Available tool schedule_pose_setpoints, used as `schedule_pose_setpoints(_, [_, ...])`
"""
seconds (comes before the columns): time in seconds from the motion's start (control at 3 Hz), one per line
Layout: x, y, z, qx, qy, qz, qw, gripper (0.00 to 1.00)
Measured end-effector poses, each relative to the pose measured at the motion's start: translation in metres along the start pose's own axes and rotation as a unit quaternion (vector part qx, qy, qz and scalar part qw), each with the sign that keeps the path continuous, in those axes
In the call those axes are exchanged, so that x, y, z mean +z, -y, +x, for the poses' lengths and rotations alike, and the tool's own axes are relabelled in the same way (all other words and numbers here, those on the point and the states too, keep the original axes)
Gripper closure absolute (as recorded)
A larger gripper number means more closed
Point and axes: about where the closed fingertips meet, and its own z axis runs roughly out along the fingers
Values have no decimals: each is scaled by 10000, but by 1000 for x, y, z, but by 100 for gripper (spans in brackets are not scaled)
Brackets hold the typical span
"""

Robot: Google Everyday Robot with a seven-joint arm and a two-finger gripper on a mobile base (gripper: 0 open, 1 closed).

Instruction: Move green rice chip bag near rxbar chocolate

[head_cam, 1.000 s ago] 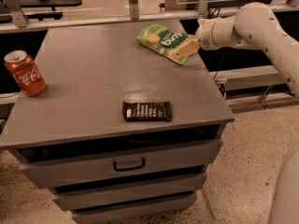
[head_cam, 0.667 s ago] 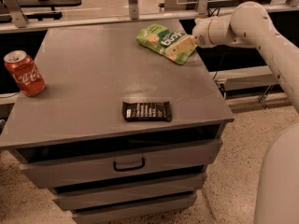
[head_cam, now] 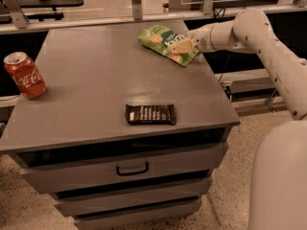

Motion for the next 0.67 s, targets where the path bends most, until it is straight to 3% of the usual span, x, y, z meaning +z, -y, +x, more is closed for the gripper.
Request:
schedule_pose_setpoints(0.33, [3,-3,3,114,-33,-76,9999,63])
schedule_pose_setpoints(0.67, [0,-6,-1,38,-59,-81,9999,85])
